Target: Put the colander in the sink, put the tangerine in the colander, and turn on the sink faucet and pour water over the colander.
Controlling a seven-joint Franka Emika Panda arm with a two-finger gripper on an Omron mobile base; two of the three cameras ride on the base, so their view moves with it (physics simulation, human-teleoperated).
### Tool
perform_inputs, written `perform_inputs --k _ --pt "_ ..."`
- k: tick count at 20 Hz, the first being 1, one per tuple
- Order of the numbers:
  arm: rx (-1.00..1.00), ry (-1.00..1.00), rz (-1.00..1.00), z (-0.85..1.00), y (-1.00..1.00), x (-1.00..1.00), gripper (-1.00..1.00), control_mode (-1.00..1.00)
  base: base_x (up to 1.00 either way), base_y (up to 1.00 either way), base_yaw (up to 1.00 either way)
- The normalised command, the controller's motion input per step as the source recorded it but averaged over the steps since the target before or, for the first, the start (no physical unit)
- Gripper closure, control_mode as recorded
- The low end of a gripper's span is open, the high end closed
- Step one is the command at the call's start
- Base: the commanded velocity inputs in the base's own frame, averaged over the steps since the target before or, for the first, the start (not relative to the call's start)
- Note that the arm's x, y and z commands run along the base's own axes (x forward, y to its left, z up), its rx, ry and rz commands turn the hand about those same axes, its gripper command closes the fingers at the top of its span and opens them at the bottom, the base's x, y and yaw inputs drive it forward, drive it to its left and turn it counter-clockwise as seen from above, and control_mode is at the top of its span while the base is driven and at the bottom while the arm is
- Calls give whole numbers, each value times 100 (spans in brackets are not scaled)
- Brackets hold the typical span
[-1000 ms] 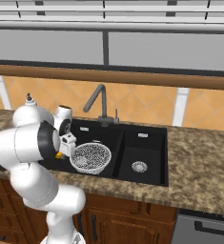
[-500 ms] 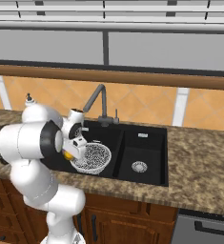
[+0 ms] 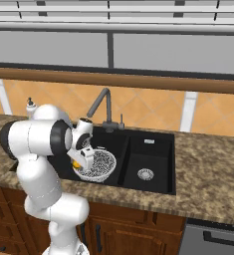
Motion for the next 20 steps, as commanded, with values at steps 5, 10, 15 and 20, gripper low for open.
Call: perform_inputs --k 5,10,15,20 --pt "0 0 0 -24 -7 30 100 -100 0 0 0" --pt "-1 0 0 -40 -4 20 100 -100 0 0 0" --pt "0 0 0 -31 0 15 100 -100 0 0 0" --pt "0 0 0 -18 0 19 100 -100 0 0 0"
